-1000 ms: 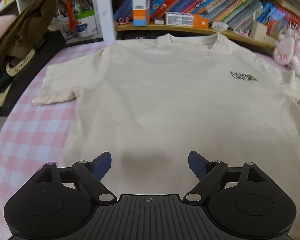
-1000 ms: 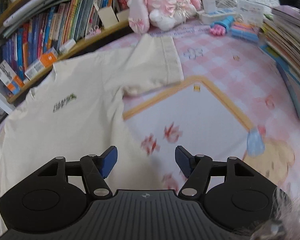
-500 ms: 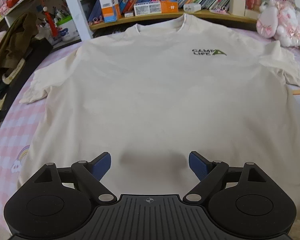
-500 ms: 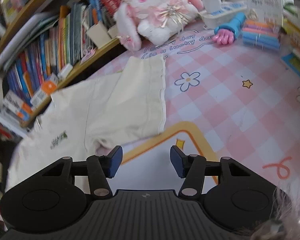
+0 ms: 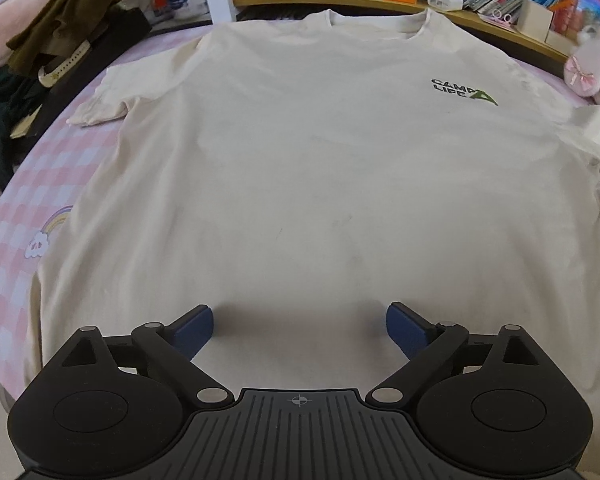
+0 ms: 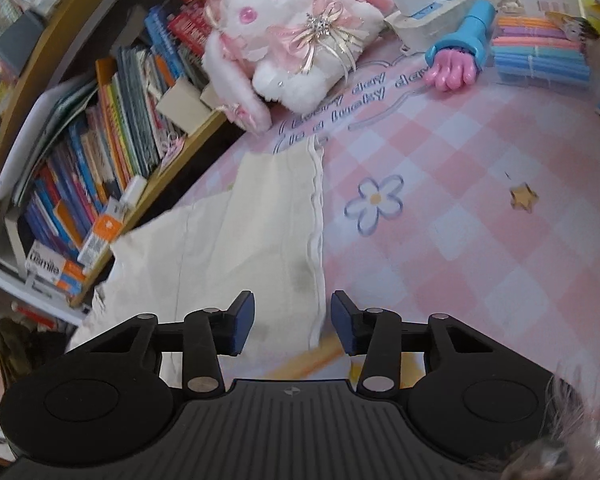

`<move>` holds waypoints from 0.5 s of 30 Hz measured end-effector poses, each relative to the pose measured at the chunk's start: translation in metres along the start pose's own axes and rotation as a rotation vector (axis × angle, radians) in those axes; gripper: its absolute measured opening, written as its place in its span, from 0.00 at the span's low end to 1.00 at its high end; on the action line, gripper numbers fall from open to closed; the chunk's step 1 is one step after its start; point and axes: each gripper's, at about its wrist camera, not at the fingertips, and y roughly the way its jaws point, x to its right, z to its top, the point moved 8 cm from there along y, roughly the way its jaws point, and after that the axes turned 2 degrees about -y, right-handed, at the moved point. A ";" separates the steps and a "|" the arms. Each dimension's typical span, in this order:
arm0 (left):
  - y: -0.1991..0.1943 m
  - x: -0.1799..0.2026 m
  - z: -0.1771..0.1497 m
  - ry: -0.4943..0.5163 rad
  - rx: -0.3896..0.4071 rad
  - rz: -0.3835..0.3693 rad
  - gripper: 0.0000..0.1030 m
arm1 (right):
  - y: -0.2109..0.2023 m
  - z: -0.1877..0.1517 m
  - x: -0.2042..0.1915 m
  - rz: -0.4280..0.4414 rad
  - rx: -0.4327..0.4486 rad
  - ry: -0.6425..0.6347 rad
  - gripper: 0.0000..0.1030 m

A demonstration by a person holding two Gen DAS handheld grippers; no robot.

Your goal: Fold clothes

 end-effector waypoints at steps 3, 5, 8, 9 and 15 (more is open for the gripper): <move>-0.001 0.001 -0.001 0.000 0.001 0.008 0.95 | 0.014 0.015 -0.002 -0.016 0.009 -0.057 0.32; -0.001 0.001 -0.001 -0.001 0.002 0.011 0.95 | 0.022 0.020 -0.006 -0.019 0.002 -0.102 0.31; -0.001 0.001 -0.001 -0.002 0.001 0.006 0.95 | 0.030 0.021 -0.009 -0.048 -0.021 -0.158 0.07; 0.000 0.001 -0.001 -0.001 0.002 0.003 0.95 | 0.032 0.021 -0.008 -0.062 -0.022 -0.161 0.06; 0.001 -0.002 0.001 0.021 -0.002 -0.023 0.96 | 0.020 0.027 -0.041 -0.109 0.091 -0.264 0.04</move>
